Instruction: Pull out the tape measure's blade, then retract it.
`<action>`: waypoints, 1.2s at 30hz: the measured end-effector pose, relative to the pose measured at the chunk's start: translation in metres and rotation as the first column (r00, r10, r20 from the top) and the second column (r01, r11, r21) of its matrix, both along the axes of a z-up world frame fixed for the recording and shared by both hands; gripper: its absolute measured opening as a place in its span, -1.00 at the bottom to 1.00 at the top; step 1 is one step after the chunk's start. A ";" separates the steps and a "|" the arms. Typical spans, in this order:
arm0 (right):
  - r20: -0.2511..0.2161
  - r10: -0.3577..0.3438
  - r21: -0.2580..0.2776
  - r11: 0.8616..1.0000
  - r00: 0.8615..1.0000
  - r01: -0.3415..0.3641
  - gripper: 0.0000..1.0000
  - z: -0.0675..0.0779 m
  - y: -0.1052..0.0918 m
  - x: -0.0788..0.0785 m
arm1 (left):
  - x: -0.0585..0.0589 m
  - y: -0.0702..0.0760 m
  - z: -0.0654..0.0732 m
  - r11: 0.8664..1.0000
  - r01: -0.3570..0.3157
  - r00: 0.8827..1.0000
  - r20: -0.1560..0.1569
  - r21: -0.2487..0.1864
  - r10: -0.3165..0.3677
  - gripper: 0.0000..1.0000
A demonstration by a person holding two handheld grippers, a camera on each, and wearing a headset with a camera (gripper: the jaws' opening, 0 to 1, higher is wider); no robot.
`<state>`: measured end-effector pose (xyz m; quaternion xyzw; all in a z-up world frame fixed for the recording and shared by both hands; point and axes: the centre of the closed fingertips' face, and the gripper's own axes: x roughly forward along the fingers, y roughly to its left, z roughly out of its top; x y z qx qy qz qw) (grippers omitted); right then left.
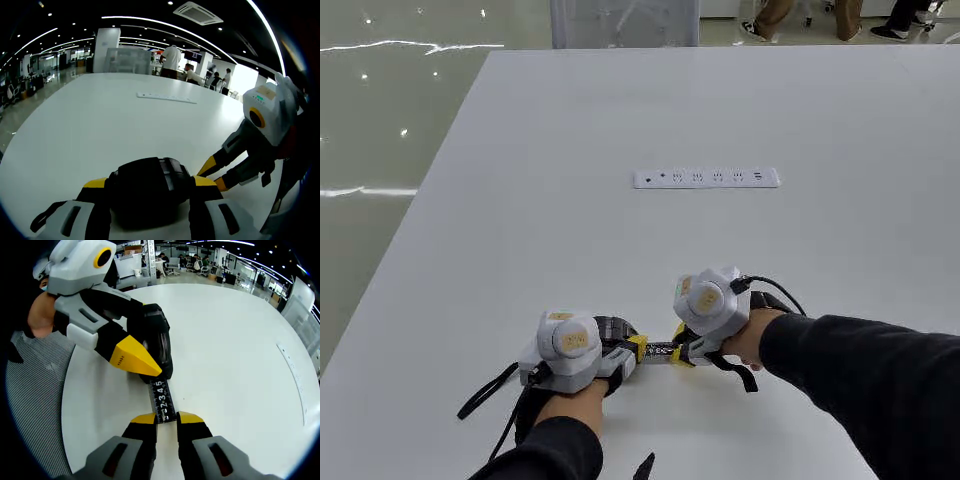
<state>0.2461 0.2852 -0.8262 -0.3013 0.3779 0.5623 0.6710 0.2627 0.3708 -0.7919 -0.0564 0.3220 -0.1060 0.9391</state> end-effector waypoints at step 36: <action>0.015 0.036 0.025 0.999 0.999 -0.036 -0.78 0.001 0.040 0.000 | -0.001 0.000 0.000 1.000 0.005 1.000 -0.015 -0.017 -0.006 0.18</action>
